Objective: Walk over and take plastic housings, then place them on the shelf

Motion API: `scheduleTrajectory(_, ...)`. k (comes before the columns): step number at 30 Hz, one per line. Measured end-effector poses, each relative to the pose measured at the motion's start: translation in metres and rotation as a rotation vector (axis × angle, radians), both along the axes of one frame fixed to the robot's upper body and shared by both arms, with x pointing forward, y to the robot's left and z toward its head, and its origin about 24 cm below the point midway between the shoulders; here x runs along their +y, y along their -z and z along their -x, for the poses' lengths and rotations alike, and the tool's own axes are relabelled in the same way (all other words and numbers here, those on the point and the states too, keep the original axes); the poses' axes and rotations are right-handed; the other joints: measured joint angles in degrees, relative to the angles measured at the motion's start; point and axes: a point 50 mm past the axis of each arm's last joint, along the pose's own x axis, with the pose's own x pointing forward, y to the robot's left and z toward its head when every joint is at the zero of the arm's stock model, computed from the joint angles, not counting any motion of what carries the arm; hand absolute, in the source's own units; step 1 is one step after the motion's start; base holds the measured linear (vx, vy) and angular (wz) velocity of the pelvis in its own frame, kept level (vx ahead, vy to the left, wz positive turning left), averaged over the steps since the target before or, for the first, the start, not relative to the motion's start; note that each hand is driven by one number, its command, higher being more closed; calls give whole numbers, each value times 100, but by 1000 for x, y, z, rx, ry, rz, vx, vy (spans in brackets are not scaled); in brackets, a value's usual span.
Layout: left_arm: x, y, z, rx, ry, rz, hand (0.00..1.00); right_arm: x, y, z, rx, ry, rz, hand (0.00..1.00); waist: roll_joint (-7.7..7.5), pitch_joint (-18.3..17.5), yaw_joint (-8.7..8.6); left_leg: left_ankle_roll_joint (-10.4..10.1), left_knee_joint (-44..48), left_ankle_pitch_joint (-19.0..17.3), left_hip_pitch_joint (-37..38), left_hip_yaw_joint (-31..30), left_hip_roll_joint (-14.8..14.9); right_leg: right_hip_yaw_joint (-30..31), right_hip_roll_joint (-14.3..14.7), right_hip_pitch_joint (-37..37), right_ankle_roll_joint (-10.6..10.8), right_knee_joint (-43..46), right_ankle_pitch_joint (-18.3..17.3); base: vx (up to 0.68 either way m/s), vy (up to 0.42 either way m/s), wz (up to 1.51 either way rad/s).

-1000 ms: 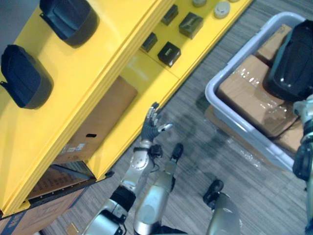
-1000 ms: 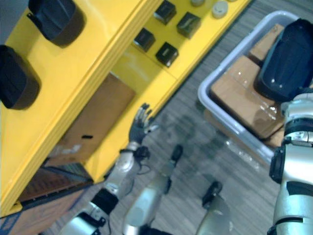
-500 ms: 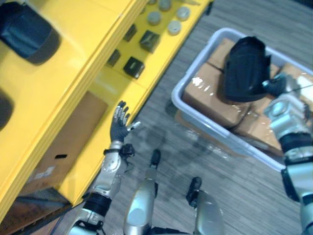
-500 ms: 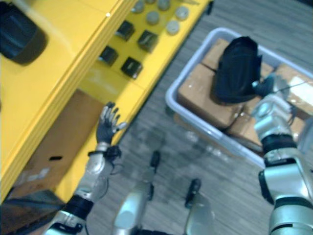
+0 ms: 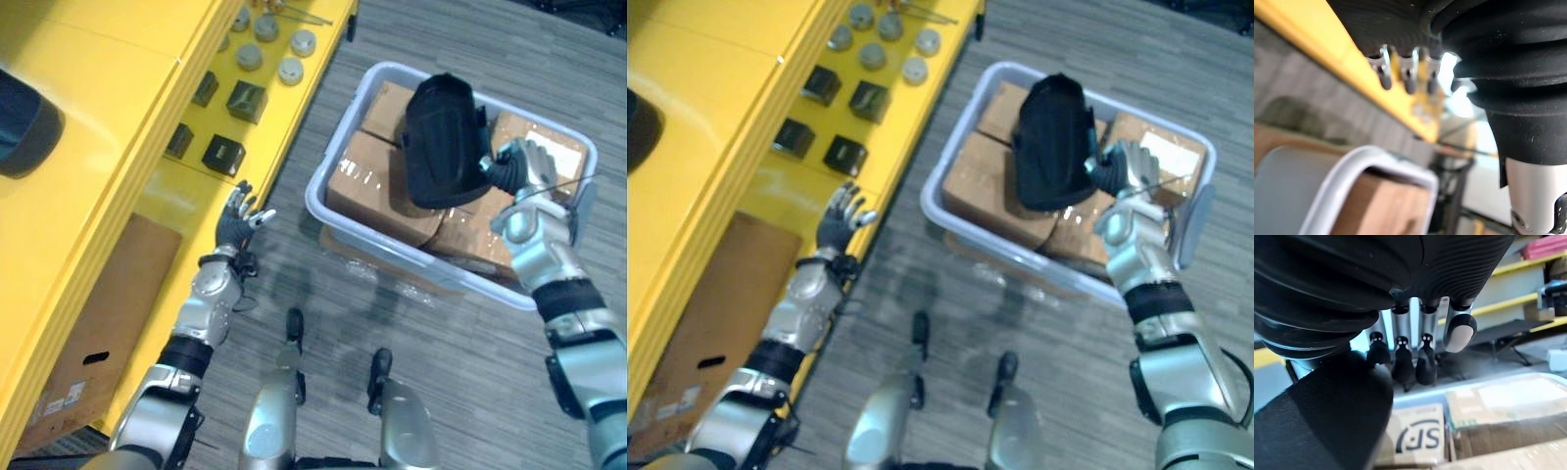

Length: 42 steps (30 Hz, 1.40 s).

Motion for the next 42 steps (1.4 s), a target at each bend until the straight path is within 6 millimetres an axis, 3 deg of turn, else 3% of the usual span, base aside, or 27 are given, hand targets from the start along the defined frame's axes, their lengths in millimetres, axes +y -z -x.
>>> scheduleTrajectory(2,-6,4,-2,50,49,19,0,4,-6,-1,-52,-12,14,100,0,0,-19,-2,1,2,-19,-5,2,-1,5,-12,0,-8,0,45,-32,1)
scheduleTrajectory(6,-20,9,-6,155,161,72,0,21,-38,-3,-221,-72,56,100,0,0,-122,-12,2,29,-76,-3,-3,7,4,-82,0,8,2,42,-40,0)
scheduleTrajectory(13,-46,5,-8,238,339,169,0,50,-77,9,-508,-204,105,100,1,0,-276,-20,2,34,18,1,-20,15,-2,-35,-2,86,0,10,-24,0)
scheduleTrajectory(21,-76,-2,-7,238,458,210,0,72,-80,18,-590,-307,140,100,1,0,-347,-51,-6,17,132,17,-30,17,-46,45,-4,148,-5,-8,-12,0)
scheduleTrajectory(27,-79,-4,-8,231,431,192,0,80,-66,19,-546,-350,169,100,1,0,-387,-47,-5,23,137,89,-50,50,-80,30,20,148,9,5,-13,-1)
scheduleTrajectory(28,-78,-5,-8,225,425,193,0,82,-60,18,-520,-361,174,0,1,0,-394,-39,-5,29,136,97,-54,57,-80,26,21,145,9,35,-42,-2)
scheduleTrajectory(32,-77,-9,-10,184,396,191,0,77,-49,15,-456,-345,79,0,1,0,-399,-24,-5,40,118,98,-54,58,-82,15,21,130,10,42,-45,0)
scheduleTrajectory(34,-75,-11,-11,165,374,189,0,68,-41,8,-363,-296,-51,0,1,0,-399,-24,-5,40,117,98,-54,58,-81,17,21,123,10,31,-39,0)
scheduleTrajectory(36,-75,-14,-12,139,355,193,0,44,-19,-2,-253,-160,-222,0,2,0,-384,-25,-5,39,107,95,-56,56,-80,11,21,116,10,31,-47,1)
scheduleTrajectory(39,-75,-22,-15,63,305,120,0,21,5,-8,-138,-47,-315,0,4,0,-349,-24,-4,40,75,90,-74,56,-71,-21,22,117,10,23,-45,0)
scheduleTrajectory(42,-81,-38,-18,-22,278,39,0,21,3,-12,-93,-42,-303,0,24,5,-334,5,-2,65,-18,52,-85,30,-70,-87,42,115,24,16,-34,5)
